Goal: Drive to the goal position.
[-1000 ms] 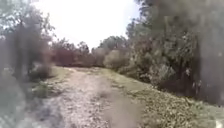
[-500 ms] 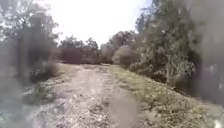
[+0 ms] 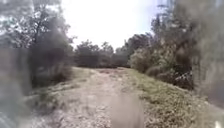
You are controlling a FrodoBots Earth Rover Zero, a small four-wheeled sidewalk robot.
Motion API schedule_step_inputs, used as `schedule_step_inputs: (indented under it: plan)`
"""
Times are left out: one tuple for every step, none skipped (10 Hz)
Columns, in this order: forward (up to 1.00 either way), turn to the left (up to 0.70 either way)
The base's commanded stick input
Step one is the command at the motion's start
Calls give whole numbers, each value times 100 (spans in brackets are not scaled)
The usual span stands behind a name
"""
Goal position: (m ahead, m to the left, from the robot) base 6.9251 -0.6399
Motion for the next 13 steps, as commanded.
schedule_step_inputs:
  plan:
    - [85,0]
    - [85,0]
    - [85,0]
    - [85,0]
    - [85,0]
    - [85,0]
    - [85,0]
    - [85,0]
    - [85,0]
    - [85,0]
    - [85,0]
    - [85,0]
    - [85,0]
